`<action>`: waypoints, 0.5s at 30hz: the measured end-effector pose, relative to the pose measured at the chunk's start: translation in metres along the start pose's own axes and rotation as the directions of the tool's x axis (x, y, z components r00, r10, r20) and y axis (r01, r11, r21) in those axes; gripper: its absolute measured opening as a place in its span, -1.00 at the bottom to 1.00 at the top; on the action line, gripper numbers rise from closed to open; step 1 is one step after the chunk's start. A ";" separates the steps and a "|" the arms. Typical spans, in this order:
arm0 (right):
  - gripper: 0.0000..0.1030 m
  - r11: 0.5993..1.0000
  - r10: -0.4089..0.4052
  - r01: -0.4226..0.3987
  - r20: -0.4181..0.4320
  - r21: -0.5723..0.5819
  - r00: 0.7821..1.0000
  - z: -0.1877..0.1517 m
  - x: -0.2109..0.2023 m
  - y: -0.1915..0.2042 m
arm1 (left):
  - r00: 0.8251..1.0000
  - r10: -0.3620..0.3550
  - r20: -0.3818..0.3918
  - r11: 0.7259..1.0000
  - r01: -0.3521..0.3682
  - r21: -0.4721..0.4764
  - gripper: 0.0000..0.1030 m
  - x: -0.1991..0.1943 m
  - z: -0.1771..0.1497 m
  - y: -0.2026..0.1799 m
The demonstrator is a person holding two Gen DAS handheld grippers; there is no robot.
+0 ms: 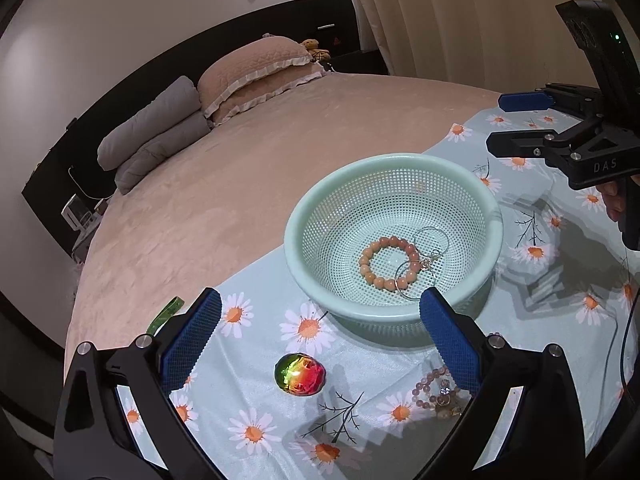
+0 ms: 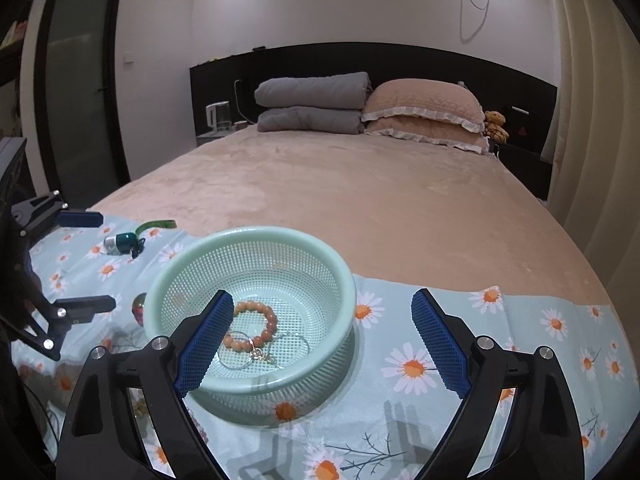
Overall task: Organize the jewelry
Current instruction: 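Carry the hoop into the colander and open the left tool, then move both tools back over the pink bead necklace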
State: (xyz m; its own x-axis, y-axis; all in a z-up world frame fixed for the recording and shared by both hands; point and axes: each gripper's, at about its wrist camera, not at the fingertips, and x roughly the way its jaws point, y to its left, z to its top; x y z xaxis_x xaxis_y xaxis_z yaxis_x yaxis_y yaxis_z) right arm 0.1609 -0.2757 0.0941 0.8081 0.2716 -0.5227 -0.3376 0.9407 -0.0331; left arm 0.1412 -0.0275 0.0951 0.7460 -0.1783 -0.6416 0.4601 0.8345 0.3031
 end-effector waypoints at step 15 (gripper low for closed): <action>0.72 0.999 0.005 -0.010 -0.090 -0.052 0.996 -0.017 0.002 0.008 | 0.992 -0.091 -0.086 0.995 0.088 -0.038 0.89 0.000 -0.026 -0.007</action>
State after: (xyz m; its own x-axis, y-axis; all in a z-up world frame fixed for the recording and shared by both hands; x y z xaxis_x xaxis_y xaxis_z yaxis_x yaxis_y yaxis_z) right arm 0.1522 -0.2712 0.0783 0.7596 0.2569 -0.5975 -0.3700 0.9262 -0.0722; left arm 0.1255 -0.0195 0.0752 0.6572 -0.2080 -0.7245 0.5051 0.8350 0.2184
